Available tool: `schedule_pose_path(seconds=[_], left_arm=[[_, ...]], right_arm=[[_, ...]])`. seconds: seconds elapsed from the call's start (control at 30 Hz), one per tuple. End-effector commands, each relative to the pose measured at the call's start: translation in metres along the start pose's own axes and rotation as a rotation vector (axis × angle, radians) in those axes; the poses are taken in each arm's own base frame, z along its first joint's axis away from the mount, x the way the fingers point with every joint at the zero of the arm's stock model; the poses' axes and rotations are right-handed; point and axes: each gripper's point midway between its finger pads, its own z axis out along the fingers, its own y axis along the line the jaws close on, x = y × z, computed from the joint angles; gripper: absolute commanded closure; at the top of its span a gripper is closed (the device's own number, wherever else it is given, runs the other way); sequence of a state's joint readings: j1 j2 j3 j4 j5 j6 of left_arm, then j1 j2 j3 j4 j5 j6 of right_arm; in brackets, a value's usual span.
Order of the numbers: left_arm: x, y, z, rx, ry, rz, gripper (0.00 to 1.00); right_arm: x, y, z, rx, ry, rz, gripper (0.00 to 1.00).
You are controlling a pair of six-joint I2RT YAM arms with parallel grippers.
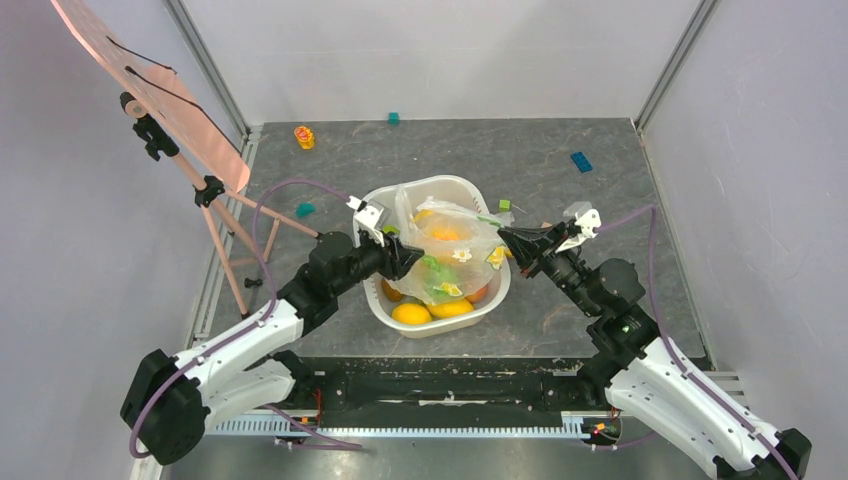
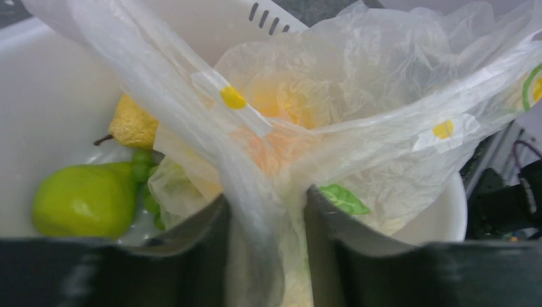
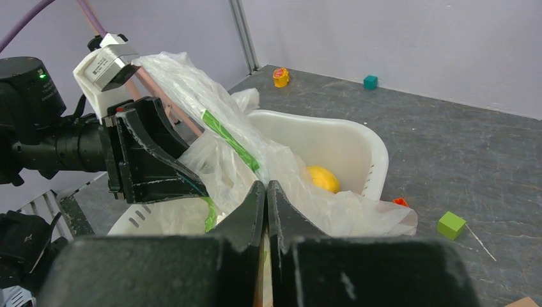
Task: Take the fake fruits out of the plastic bag
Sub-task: Pick up the plastic bag from the bin.
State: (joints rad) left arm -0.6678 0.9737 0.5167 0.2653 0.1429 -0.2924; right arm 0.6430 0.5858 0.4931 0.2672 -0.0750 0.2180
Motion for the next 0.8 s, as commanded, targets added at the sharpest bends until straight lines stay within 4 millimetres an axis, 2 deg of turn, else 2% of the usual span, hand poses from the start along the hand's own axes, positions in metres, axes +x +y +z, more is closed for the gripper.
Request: schedule_pose_path(seconds=[0.0, 0.03, 0.07, 0.1, 0.2, 0.23, 0.27, 0.33, 0.4, 0.5, 0.6, 0.67, 0.77], left_arm=[[-0.009, -0.013, 0.004, 0.067, -0.022, -0.031, 0.67], [-0.013, -0.015, 0.005, 0.080, -0.024, -0.025, 0.84], [-0.015, -0.016, 0.006, 0.085, -0.024, -0.022, 0.95], [-0.018, -0.018, 0.006, 0.090, -0.026, -0.018, 0.98], [-0.033, -0.025, 0.008, 0.112, -0.029, -0.002, 0.98], [-0.042, -0.029, 0.008, 0.120, -0.035, 0.007, 0.98], [-0.051, -0.032, 0.009, 0.128, -0.044, 0.015, 0.98], [-0.074, -0.042, 0.010, 0.158, -0.062, 0.030, 0.98], [-0.098, -0.056, 0.011, 0.199, -0.086, 0.037, 0.98], [-0.133, -0.074, 0.013, 0.259, -0.117, 0.042, 0.98], [-0.166, -0.090, 0.013, 0.300, -0.150, 0.053, 0.98], [-0.189, -0.098, 0.012, 0.316, -0.188, 0.064, 0.98], [-0.222, -0.106, 0.008, 0.315, -0.247, 0.078, 0.98]], right_arm=[[-0.013, 0.003, -0.003, -0.009, -0.041, 0.001, 1.00], [-0.014, 0.003, -0.003, -0.010, -0.044, 0.001, 1.00], [-0.016, 0.003, -0.004, -0.009, -0.048, -0.001, 1.00], [-0.017, 0.003, -0.004, -0.007, -0.050, 0.000, 1.00], [-0.021, 0.002, -0.005, 0.002, -0.060, -0.004, 1.00], [-0.022, 0.002, -0.006, 0.004, -0.061, -0.009, 0.97], [-0.023, 0.001, -0.007, 0.010, -0.060, -0.014, 0.92], [-0.025, -0.002, -0.008, 0.026, -0.060, -0.023, 0.71], [-0.028, -0.004, -0.011, 0.037, -0.057, -0.035, 0.55], [-0.033, -0.009, -0.017, 0.075, -0.059, -0.040, 0.40], [-0.035, -0.022, -0.028, 0.163, -0.045, -0.014, 0.34], [-0.038, -0.035, -0.038, 0.249, -0.053, 0.002, 0.33], [-0.030, -0.051, -0.054, 0.353, -0.039, 0.038, 0.31]])
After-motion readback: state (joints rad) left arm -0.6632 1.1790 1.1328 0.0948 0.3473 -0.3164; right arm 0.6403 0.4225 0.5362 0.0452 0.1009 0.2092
